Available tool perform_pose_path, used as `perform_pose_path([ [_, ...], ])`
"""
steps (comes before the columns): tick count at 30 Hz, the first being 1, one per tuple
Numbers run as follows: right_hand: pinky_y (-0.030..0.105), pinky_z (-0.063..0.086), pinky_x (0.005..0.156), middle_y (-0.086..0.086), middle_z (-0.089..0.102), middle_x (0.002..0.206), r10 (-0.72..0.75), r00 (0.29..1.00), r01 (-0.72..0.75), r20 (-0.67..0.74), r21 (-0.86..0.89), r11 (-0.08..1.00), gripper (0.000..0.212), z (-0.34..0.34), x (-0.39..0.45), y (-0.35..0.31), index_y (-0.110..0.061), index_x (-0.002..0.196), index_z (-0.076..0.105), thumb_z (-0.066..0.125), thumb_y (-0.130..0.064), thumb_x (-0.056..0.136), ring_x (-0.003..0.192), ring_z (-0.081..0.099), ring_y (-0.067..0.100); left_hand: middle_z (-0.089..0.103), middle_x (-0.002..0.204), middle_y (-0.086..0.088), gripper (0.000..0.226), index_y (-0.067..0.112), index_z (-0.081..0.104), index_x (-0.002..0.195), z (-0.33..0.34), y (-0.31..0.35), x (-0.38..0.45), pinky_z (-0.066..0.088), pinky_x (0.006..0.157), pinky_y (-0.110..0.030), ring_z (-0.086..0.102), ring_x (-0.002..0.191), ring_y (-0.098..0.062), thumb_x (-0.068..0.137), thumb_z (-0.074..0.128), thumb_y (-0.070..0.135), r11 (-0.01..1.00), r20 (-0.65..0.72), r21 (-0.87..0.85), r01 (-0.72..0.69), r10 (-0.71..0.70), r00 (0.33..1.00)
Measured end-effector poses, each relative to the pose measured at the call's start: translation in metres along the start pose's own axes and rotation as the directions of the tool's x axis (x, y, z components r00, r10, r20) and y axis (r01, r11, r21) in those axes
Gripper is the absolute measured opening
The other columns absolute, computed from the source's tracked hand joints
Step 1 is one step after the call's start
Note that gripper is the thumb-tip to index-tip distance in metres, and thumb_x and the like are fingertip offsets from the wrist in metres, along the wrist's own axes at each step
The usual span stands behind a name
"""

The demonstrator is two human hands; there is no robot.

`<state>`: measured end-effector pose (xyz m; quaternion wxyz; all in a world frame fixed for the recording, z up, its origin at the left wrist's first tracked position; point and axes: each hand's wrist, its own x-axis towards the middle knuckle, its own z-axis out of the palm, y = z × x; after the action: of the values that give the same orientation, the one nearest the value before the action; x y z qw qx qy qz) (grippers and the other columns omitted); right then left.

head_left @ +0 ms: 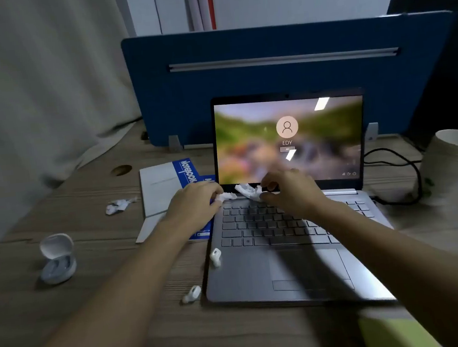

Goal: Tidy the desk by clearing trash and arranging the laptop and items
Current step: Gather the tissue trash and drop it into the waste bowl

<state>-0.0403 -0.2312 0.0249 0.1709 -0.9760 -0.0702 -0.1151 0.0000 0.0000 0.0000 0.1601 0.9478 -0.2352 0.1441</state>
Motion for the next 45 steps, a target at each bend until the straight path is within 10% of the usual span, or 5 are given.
perform_pose_path([
  [13,0.037,0.052,0.078,0.010,0.072,0.104,0.062,0.996,-0.061,0.058,-0.017,0.998,0.019,0.024,0.012,-0.015,-0.020,0.101,0.072,0.057,-0.018,0.088,0.095,0.064,0.033,0.062,0.088,0.012,0.014,0.028,0.065,0.091,-0.025,-0.039,-0.018,0.046,0.063,-0.030,0.056,0.079,-0.005,0.090,0.062,0.042,0.983,-0.036,-0.111,0.147,-0.152,0.988],
  [18,0.024,0.045,0.062,0.005,0.071,0.088,0.042,0.999,-0.033,-0.025,0.290,0.956,0.011,0.022,0.016,-0.036,-0.015,0.095,0.073,0.064,-0.014,0.090,0.076,0.061,0.019,0.062,0.085,0.016,0.023,0.033,0.066,0.086,-0.037,-0.045,-0.032,0.047,0.062,-0.028,0.057,0.076,-0.001,0.088,0.060,0.055,0.969,-0.040,-0.148,0.197,-0.205,0.978],
  [23,0.021,0.050,0.052,0.003,0.066,0.083,0.050,0.998,-0.067,0.045,0.742,0.667,0.010,0.021,0.016,-0.072,-0.017,0.082,0.065,0.066,-0.011,0.090,0.063,0.060,0.013,0.066,0.090,0.017,0.011,0.033,0.066,0.089,-0.039,-0.026,-0.035,0.049,0.067,-0.026,0.062,0.083,0.000,0.089,0.064,0.044,0.906,0.001,-0.371,0.203,-0.218,0.976],
  [32,0.027,0.054,0.058,0.004,0.064,0.083,-0.021,0.999,-0.011,0.032,0.776,0.630,0.012,0.027,0.013,-0.097,-0.009,0.090,0.060,0.069,-0.015,0.088,0.068,0.064,0.010,0.073,0.097,0.009,0.014,0.024,0.071,0.101,-0.052,-0.020,-0.052,0.054,0.085,-0.034,0.067,0.095,-0.007,0.089,0.068,0.031,0.716,0.058,-0.676,0.175,-0.185,0.981],
  [45,0.047,0.057,0.067,0.004,0.067,0.084,-0.039,0.998,-0.004,0.052,0.639,0.769,0.011,0.051,0.034,-0.122,-0.011,0.091,0.060,0.067,-0.018,0.088,0.076,0.066,0.024,0.067,0.113,0.002,0.026,0.026,0.064,0.109,-0.089,-0.144,-0.064,0.050,0.078,-0.034,0.061,0.095,-0.016,0.085,0.071,0.030,0.852,0.026,-0.156,0.500,-0.502,0.864],
])
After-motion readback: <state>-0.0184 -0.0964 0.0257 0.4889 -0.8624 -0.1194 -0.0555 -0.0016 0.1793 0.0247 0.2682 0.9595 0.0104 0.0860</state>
